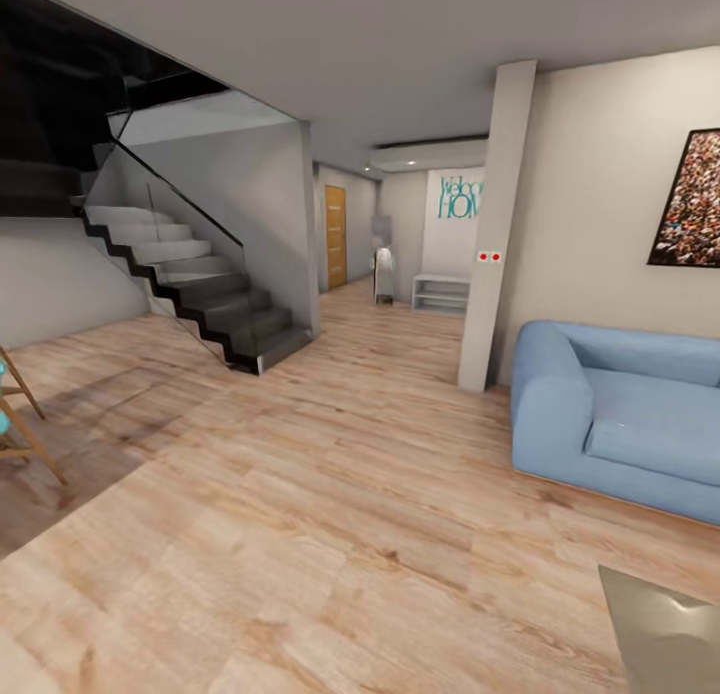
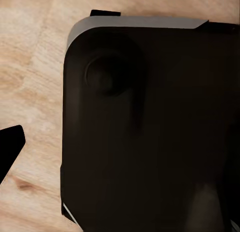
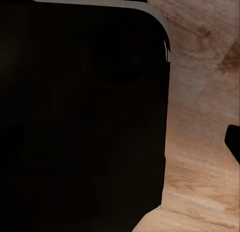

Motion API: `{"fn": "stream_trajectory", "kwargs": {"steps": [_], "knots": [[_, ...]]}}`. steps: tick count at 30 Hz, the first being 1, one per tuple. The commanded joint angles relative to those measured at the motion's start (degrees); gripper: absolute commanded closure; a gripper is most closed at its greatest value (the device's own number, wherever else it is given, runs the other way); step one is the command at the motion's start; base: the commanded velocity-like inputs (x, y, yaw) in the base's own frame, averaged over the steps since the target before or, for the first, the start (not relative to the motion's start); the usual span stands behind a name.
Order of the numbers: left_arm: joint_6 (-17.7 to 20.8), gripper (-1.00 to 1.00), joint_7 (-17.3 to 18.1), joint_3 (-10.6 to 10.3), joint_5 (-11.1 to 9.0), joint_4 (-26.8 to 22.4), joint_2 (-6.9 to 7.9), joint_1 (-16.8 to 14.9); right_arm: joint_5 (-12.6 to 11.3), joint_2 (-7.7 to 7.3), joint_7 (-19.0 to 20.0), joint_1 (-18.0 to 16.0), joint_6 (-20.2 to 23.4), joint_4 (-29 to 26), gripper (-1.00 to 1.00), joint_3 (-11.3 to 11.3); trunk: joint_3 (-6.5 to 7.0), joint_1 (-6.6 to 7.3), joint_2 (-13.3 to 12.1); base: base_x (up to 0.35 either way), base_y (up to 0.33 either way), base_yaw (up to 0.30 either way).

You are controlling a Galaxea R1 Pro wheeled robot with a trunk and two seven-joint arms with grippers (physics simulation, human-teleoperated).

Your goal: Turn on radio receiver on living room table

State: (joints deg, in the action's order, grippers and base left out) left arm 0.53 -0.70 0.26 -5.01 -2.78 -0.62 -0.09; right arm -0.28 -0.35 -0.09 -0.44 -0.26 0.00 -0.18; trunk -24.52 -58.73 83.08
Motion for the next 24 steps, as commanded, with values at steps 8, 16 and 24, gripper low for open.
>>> {"fn": "stream_trajectory", "kwargs": {"steps": [8, 16, 24], "knots": [[0.0, -1.0, -0.01, 0.0, 0.0, 0.04, 0.0, 0.0, 0.01, 0.0, 0.0, 0.0, 0.0, 0.0, -1.0, 0.0, 0.0, 0.0, 0.0, 0.323, 0.095, 0.0], [0.0, -1.0, -0.01, 0.0, 0.0, 0.05, 0.02, 0.0, 0.01, 0.0, 0.0, 0.0, 0.0, 0.0, -1.0, 0.0, 0.0, 0.0, 0.0, 0.323, 0.093, 0.0], [-0.06, -1.0, -0.01, 0.0, 0.0, 0.05, 0.09, 0.0, -0.03, 0.0, 0.0, 0.0, -0.04, 0.0, -1.0, -0.07, 0.0, 0.0, 0.0, 0.325, 0.083, -0.003]]}}
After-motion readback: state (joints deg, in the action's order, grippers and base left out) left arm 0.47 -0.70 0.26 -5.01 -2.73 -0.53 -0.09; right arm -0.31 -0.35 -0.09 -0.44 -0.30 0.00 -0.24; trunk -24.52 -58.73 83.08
